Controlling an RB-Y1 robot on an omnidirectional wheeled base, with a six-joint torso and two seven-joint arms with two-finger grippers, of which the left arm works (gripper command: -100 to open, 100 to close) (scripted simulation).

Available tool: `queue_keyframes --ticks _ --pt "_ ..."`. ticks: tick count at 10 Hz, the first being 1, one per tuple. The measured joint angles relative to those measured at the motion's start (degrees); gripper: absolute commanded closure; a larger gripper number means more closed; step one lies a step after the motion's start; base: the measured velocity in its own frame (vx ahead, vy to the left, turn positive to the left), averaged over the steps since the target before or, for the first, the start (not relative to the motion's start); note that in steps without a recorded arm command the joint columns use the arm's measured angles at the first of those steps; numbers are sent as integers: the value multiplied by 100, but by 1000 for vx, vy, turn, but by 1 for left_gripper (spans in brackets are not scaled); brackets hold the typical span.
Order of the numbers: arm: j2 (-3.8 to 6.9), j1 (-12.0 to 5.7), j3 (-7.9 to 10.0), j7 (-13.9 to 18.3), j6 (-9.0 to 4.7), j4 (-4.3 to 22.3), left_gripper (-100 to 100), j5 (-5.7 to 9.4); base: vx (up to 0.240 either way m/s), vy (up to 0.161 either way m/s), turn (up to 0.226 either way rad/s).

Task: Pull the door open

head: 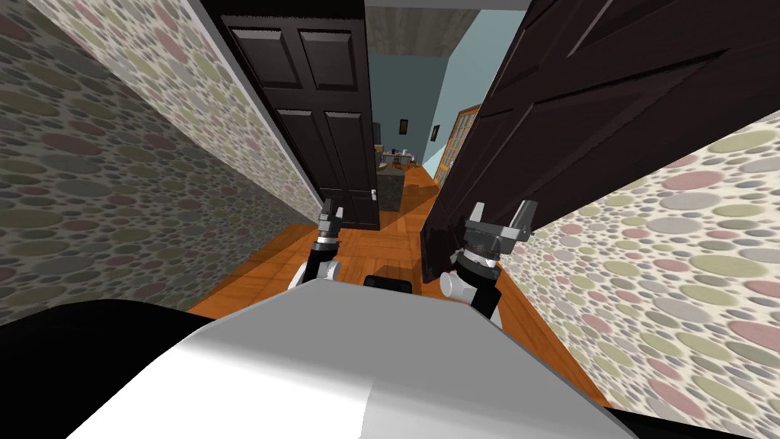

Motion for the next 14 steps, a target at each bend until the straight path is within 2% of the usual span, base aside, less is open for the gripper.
queue_keyframes --ticks 4,6,11,14 --pt "33 -99 40 37 -83 403 -100 27 93 6 -22" --pt "80 -211 106 74 -176 753 -100 64 129 4 -30" --pt "95 -314 139 120 -284 1307 -100 92 107 16 -24" --pt "104 -448 182 144 -352 1700 -100 115 94 0 -23"
